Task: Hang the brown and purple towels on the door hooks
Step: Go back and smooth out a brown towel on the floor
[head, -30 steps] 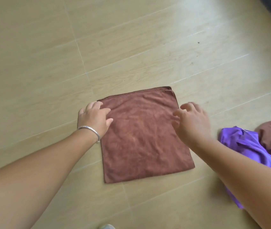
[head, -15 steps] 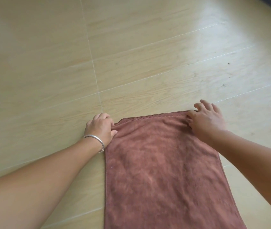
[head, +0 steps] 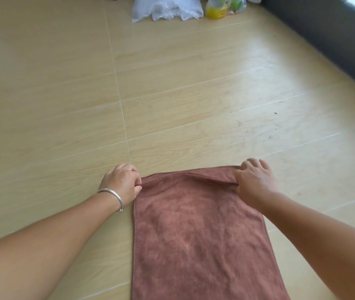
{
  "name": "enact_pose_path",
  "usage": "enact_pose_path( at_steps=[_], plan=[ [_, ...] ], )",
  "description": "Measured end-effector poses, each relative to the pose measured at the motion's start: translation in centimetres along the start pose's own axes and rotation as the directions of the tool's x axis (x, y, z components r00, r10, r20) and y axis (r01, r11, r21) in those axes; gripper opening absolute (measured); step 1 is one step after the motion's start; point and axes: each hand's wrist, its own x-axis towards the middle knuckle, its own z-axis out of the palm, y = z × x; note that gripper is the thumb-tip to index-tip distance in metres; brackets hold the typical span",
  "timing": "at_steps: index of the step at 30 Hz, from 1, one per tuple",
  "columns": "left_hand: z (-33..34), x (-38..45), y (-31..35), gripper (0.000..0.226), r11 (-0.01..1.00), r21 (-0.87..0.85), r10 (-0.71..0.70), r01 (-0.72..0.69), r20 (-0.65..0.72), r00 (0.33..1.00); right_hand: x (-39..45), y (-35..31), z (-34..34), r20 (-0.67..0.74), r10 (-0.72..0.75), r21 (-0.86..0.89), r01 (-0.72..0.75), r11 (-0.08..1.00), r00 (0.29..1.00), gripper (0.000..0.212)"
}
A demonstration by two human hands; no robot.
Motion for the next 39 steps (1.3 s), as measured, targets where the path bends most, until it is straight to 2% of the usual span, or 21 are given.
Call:
enact_pose_path(
  at_steps=[4,15,20,21,23,24,26,28,29,32,35,39],
  plan=[
    [0.7,0.4,-0.3,0.006,0.993,-0.098,-0.07,0.063,-0.075,0.995,0.2,0.5,1.1,-0.054,0.035,-0.008,-0.036,0.999,0.998,0.015],
    [2.4,1.2,-1.3,0.006,0.991,-0.095,-0.104,0.09,-0.159,0.982,1.8,0.7,1.5,-0.175,0.091,-0.008,-0.094,0.996,0.98,0.02],
    [2.4,2.7,-1.5,0.007,0.989,-0.07,-0.14,0.129,-0.191,0.971,3.5,0.7,1.6,-0.204,0.208,0.075,-0.197,0.978,0.957,0.02],
    [2.3,3.0,-1.3,0.008,0.986,-0.077,-0.16,0.148,-0.186,0.969,3.6,0.4,1.7,-0.203,0.236,0.108,-0.218,0.97,0.95,0.023],
    [2.2,2.9,-0.3,0.026,0.983,-0.091,-0.175,0.161,-0.18,0.968,3.3,-0.2,2.0,-0.181,0.257,0.161,-0.229,0.96,0.949,0.032],
    [2.3,2.4,0.4,0.037,0.991,-0.07,-0.128,0.116,-0.198,0.972,2.8,-0.6,2.5,-0.171,0.221,0.159,-0.195,0.968,0.96,0.035],
    [3.2,0.4,2.3,0.054,0.995,0.054,0.092,-0.083,-0.208,0.974,0.9,-1.7,3.7,-0.143,0.076,0.124,-0.058,0.991,0.987,0.04],
    [4.9,-2.6,4.0,0.067,0.951,0.151,0.285,-0.269,-0.103,0.953,-1.7,-3.1,4.9,-0.071,-0.069,0.077,0.075,0.994,0.995,0.048],
    [5.9,-4.3,4.4,0.072,0.934,0.17,0.323,-0.313,-0.035,0.946,-3.1,-3.6,5.6,-0.031,-0.127,0.056,0.128,0.99,0.991,0.053],
    [9.1,-8.7,4.3,0.084,0.937,0.145,0.306,-0.318,0.101,0.947,-7.9,-4.5,8.2,0.03,-0.234,0.067,0.232,0.97,0.972,0.067],
    [10.9,-9.8,2.8,0.086,0.927,0.18,0.311,-0.329,0.122,0.943,-10.3,-4.2,10.1,0.08,-0.244,0.08,0.238,0.968,0.967,0.075],
    [10.2,-6.3,1.8,0.088,0.919,0.236,0.294,-0.316,0.125,0.948,-7.9,-4.4,10.1,0.081,-0.189,0.105,0.181,0.978,0.979,0.078]
  ],
)
